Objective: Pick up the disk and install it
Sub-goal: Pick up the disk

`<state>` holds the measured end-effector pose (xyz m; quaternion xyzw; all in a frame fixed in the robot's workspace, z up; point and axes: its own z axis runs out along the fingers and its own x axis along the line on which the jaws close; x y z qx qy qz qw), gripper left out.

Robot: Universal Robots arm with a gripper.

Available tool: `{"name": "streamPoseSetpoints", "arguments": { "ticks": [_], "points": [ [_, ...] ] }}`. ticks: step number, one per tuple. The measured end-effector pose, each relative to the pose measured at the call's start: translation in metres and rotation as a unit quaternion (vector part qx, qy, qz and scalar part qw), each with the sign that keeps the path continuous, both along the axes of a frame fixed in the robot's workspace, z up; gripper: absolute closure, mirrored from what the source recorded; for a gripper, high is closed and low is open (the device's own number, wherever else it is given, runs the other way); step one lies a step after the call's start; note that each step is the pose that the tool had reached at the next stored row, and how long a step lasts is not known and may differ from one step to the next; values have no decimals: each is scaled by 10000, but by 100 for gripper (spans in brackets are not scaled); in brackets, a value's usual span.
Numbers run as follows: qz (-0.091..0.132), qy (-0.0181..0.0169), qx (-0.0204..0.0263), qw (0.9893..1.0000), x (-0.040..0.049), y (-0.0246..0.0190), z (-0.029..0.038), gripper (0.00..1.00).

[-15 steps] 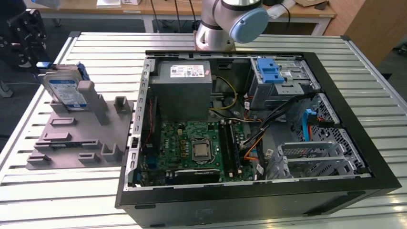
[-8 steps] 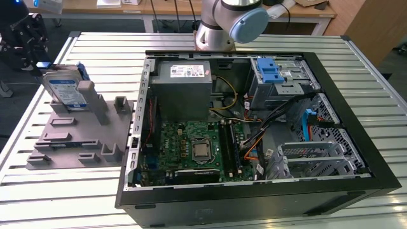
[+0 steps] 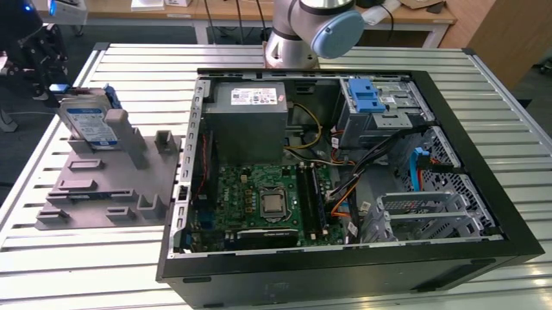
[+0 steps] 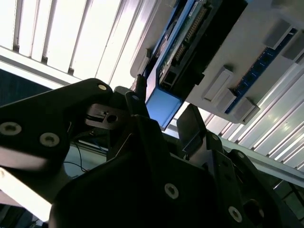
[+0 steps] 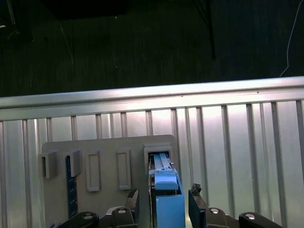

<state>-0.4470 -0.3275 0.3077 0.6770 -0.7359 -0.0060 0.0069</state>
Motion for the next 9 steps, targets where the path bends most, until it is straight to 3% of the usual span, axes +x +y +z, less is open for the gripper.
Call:
{"name": "streamPoseSetpoints", "arguments": {
  "ticks": [6,9],
  "points": [
    [41,-2,-1,10000,-6,1,-89,47],
    [45,-1,10,10000,-7,4,-98,47]
  ]
}}
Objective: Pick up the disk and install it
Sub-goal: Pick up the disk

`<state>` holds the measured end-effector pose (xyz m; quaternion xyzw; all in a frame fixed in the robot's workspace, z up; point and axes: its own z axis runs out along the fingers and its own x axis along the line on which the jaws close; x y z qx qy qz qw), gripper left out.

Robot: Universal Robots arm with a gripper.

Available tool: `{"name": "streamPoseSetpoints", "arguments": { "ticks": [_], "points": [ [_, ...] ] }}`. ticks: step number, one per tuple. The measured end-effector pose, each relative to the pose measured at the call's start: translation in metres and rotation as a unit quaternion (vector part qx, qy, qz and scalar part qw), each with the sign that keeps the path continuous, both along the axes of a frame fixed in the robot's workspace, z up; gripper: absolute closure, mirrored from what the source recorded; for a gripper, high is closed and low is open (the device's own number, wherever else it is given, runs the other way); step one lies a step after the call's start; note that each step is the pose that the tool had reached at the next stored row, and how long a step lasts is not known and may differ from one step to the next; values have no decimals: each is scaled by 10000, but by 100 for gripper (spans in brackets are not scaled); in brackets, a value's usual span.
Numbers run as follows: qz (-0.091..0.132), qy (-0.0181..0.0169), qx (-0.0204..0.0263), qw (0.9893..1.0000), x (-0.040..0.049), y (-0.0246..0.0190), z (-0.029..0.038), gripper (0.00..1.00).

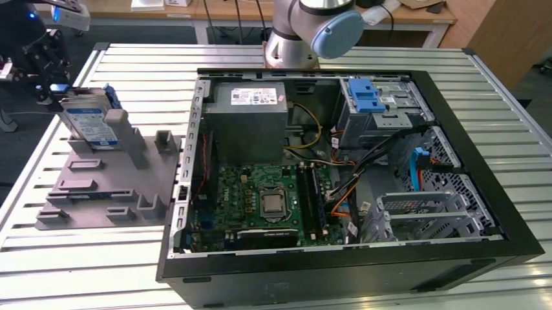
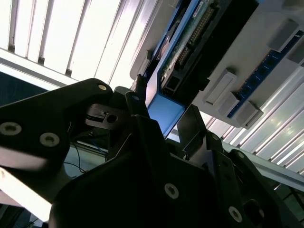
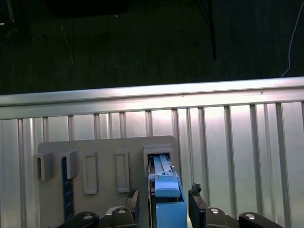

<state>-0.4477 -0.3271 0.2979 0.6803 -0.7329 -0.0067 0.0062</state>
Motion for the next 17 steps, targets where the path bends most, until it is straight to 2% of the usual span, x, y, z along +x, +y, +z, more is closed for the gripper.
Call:
{"name": "streamPoseSetpoints", "arguments": {
  "ticks": [8,17],
  "points": [
    [4,-1,81,10000,-4,0,-27,47],
    [4,-1,84,10000,-4,0,-61,47]
  ]
}}
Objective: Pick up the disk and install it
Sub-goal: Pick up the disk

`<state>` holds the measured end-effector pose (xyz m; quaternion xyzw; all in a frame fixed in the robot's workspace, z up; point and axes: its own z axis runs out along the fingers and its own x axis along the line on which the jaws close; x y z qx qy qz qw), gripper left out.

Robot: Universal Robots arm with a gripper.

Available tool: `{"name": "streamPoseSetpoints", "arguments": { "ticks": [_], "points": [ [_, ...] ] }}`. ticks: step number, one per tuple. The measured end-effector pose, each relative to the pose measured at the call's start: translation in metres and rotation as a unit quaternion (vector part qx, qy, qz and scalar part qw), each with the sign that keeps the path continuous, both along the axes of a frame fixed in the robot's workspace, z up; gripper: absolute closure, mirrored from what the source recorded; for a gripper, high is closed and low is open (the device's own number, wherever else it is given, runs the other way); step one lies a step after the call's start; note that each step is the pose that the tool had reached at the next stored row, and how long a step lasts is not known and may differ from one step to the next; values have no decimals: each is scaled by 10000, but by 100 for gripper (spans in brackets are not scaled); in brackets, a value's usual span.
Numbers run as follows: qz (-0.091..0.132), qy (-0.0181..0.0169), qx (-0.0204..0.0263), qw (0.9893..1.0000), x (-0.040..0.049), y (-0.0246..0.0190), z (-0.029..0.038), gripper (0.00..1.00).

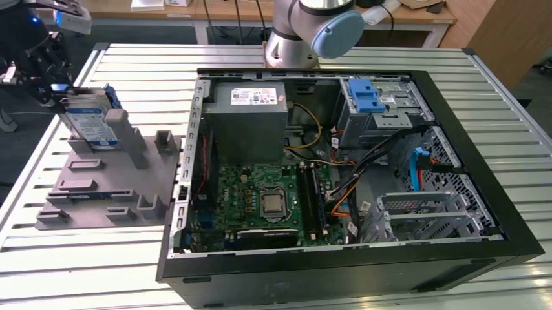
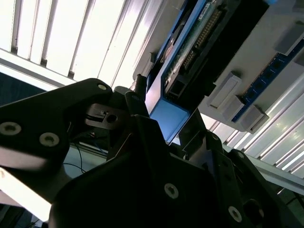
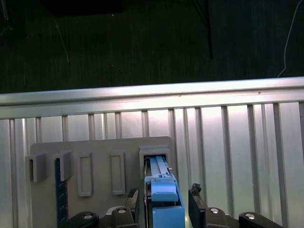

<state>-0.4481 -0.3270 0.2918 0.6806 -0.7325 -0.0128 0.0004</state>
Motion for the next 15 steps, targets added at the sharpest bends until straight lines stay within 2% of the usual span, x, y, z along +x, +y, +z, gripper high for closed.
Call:
{"name": "streamPoseSetpoints", "arguments": {
  "ticks": [10,12,13,15],
  "points": [
    [0,0,0,10000,0,0,-32,47],
    [0,0,0,10000,0,0,-32,48],
    [0,0,0,10000,0,0,-32,55],
    [0,0,0,10000,0,0,-33,55]
  ]
}}
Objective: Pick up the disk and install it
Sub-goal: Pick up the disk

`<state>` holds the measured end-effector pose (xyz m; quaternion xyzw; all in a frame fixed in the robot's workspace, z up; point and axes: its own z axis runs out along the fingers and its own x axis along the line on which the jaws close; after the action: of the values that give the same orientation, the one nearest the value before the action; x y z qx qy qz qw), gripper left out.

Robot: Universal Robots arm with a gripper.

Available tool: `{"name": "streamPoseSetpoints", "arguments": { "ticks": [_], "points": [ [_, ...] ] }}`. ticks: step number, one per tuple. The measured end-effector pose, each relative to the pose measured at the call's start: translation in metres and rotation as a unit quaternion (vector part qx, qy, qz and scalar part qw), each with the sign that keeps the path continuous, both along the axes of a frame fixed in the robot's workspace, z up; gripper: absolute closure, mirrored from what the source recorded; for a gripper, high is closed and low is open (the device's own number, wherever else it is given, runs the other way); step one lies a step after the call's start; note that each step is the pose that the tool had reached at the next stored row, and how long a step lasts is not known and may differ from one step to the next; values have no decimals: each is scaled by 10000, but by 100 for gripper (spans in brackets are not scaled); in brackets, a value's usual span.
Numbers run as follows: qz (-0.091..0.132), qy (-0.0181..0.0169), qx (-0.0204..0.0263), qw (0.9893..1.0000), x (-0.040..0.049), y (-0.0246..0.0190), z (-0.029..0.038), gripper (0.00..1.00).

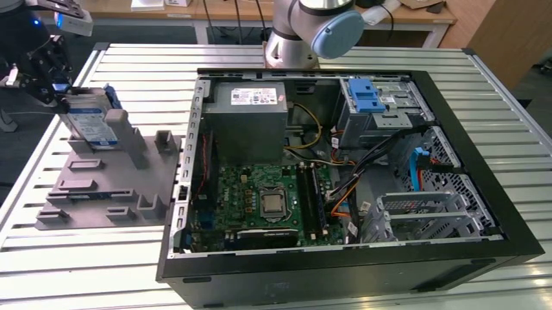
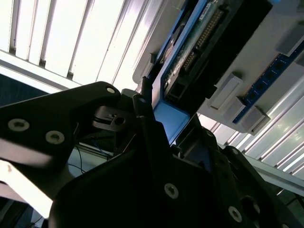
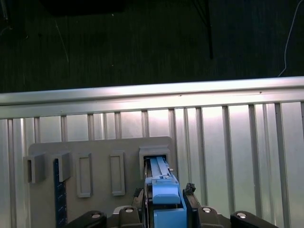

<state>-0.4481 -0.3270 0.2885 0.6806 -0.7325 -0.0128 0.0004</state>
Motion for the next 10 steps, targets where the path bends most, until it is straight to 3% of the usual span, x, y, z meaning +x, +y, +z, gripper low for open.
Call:
{"name": "streamPoseSetpoints", "arguments": {
  "ticks": [10],
  "points": [
    [0,0,-8,10000,0,-12,-3,55]
  ]
}}
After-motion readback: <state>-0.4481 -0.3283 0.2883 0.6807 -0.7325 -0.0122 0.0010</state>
